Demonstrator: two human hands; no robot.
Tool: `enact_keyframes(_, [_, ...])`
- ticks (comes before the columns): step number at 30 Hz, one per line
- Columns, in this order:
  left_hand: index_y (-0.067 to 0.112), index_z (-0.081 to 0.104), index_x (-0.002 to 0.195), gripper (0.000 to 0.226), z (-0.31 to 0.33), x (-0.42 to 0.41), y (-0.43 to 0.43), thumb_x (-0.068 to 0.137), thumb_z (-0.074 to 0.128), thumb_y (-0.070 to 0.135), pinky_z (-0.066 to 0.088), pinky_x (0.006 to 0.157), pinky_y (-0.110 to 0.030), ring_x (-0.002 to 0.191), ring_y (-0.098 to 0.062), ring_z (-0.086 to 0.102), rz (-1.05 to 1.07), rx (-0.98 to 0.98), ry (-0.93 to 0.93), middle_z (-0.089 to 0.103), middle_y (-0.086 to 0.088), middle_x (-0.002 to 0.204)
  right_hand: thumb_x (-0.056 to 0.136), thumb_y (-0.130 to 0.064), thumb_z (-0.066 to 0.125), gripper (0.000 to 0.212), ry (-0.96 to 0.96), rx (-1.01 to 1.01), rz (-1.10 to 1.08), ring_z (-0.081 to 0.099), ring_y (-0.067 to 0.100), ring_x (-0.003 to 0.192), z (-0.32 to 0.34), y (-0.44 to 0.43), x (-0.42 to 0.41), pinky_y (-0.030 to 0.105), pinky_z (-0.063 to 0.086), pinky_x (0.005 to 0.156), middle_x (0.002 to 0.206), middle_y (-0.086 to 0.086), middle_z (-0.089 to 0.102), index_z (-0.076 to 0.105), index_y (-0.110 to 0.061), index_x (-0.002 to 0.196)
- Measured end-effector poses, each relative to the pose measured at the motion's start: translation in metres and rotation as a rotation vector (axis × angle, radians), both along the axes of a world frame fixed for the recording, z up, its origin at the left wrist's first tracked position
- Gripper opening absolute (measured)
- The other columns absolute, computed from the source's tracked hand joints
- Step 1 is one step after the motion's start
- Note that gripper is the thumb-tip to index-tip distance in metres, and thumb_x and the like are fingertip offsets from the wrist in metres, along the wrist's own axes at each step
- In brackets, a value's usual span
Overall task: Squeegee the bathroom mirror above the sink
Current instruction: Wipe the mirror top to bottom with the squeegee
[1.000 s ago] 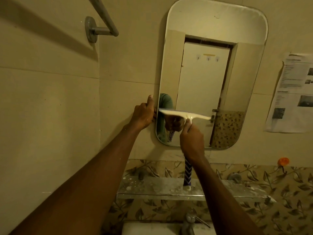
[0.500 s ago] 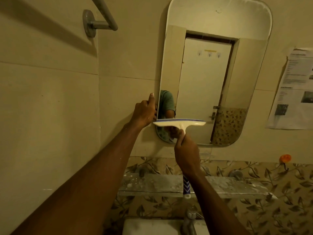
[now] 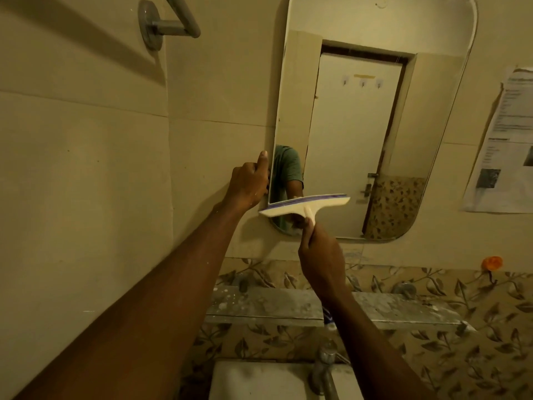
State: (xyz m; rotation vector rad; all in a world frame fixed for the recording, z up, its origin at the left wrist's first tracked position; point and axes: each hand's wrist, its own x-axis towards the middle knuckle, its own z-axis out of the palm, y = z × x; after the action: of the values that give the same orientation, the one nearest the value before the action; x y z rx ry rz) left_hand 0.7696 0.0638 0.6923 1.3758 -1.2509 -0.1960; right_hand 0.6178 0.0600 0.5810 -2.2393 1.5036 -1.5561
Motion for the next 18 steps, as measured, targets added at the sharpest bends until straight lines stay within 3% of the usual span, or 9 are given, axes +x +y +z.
enact_keyframes(5, [-0.003,0.068,0.088,0.066,-0.002,0.0,0.001,0.101,0.029,0.048,0.057,0.084,-0.049,0.078,-0.035,0.069,0.002,-0.015,0.015,0.071,-0.022,0.084,0.103,-0.037,0.028,0.038,0.058,0.073,0.011,0.046,0.004,0.04,-0.049,0.002,-0.012,0.012,0.027,0.037,0.055,-0.01,0.049,0.056,-0.014,0.094])
enact_keyframes(11, [0.018,0.062,0.068,0.052,-0.029,-0.004,0.005,0.099,0.035,0.051,0.057,0.083,-0.05,0.08,-0.034,0.07,0.021,-0.015,0.113,0.071,-0.019,0.081,0.103,-0.037,0.027,0.042,0.068,0.14,-0.044,0.044,0.003,0.047,-0.072,0.003,-0.03,0.019,0.026,0.042,0.058,-0.011,0.045,0.057,-0.011,0.088])
enact_keyframes(15, [0.007,0.067,0.078,0.057,-0.073,-0.008,0.009,0.1,0.034,0.049,0.057,0.079,-0.05,0.077,-0.031,0.068,0.062,0.048,0.096,0.071,-0.016,0.079,0.103,-0.038,0.026,0.043,0.053,0.122,-0.076,0.046,0.003,0.048,-0.069,0.004,-0.038,0.019,0.029,0.043,0.058,-0.008,0.049,0.058,-0.014,0.088])
enact_keyframes(18, [0.005,0.065,0.082,0.051,-0.1,-0.017,0.012,0.1,0.036,0.043,0.053,0.069,-0.039,0.08,-0.029,0.065,0.12,0.12,0.06,0.069,-0.014,0.082,0.103,-0.039,0.027,0.046,-0.018,0.124,-0.081,0.051,0.01,0.051,-0.064,0.008,-0.048,0.024,0.033,0.046,0.06,-0.004,0.055,0.059,-0.014,0.083])
